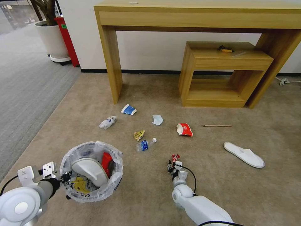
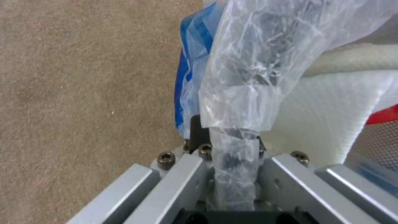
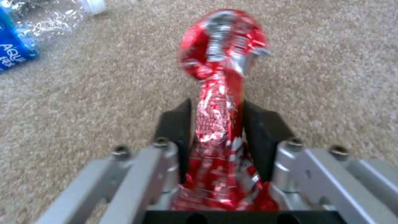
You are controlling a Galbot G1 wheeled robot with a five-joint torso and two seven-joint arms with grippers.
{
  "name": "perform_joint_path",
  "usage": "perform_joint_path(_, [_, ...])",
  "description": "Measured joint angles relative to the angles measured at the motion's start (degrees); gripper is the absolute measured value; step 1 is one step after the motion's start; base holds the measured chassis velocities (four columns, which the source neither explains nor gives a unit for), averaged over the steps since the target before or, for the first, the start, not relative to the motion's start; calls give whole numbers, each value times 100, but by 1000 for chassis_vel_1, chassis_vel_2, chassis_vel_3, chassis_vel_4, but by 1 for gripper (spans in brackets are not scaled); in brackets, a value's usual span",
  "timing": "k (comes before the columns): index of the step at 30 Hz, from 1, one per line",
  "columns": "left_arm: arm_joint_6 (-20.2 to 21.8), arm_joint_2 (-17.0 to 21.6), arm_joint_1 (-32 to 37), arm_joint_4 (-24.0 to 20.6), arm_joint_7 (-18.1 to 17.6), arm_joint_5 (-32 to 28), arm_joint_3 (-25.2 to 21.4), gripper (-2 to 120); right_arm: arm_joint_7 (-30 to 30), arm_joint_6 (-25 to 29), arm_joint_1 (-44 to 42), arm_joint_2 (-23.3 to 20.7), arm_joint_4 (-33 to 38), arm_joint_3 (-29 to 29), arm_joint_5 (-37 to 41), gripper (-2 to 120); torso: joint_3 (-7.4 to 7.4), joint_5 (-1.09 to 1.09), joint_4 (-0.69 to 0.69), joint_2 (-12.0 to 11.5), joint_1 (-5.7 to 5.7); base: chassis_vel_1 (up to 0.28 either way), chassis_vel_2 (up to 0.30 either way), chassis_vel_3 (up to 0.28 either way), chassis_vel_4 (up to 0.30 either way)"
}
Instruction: Pick up the trash bin and place the garbage on the floor into it.
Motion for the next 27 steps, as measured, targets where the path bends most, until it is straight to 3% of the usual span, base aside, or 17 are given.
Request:
perform_joint_path(6, [0,-26,17,-21,4,17,1,0,0,30,-19,-7,-1,0,-67,18,0,0,0,0,0,0,0,0,0])
perform_joint_path(15, [0,-42,50,-1,23,81,1,0,5,128,-109,-122,208,1,-254,18,0,1,0,0,0,0,0,0,0])
perform_joint_path(22, [0,4,41,49,23,100,8,0,69,224,-140,-566,1035,-83,-561,18,0,1,0,0,0,0,0,0,0])
perform_joint_path(24, [0,44,49,64,11,98,8,0,108,195,-41,-1098,1838,-199,-629,18,0,0,-1,0,0,0,0,0,0])
perform_joint_path(27, [0,59,48,64,8,96,11,0,129,160,40,-1260,2123,-261,-630,18,0,0,-1,0,0,0,0,0,0])
